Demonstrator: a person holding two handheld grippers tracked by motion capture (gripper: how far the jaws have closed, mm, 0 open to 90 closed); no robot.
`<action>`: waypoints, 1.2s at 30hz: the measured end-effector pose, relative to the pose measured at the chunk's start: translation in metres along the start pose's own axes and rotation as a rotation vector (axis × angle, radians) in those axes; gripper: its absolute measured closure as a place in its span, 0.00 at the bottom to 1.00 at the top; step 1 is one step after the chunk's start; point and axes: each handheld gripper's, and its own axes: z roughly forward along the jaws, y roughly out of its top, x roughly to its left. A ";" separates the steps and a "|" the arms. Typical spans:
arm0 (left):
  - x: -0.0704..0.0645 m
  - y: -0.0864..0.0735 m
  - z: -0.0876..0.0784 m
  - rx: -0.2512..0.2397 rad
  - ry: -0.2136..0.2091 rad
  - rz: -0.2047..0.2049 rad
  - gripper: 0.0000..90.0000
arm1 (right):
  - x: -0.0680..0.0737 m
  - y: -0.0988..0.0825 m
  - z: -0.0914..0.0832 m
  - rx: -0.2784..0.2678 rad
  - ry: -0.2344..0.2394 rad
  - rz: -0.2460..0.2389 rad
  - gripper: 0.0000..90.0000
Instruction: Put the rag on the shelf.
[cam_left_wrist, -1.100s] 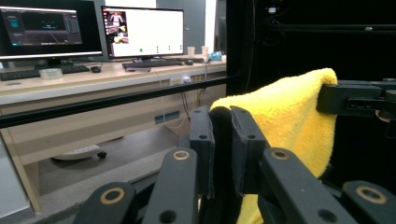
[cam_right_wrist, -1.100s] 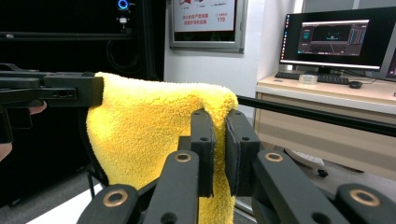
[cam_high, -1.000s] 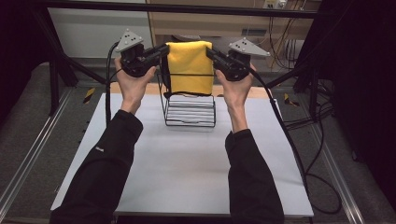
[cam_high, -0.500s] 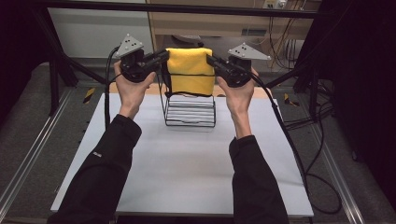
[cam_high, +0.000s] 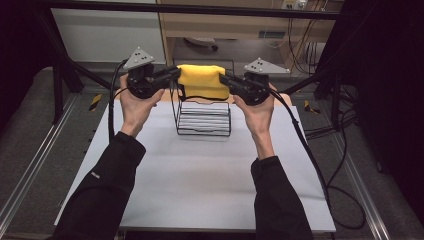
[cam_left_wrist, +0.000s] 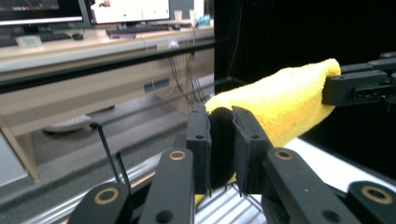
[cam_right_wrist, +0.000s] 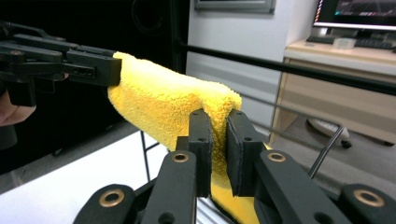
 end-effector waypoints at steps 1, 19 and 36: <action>-0.001 -0.001 -0.001 0.006 0.000 0.002 0.86 | 0.000 -0.002 -0.001 0.005 0.007 -0.001 0.91; 0.012 0.030 -0.002 0.083 -0.011 -0.067 0.88 | 0.004 -0.015 -0.001 0.057 0.042 -0.053 0.90; -0.002 0.001 0.015 0.223 -0.064 -0.005 1.00 | 0.005 -0.029 -0.003 0.099 0.062 -0.034 0.80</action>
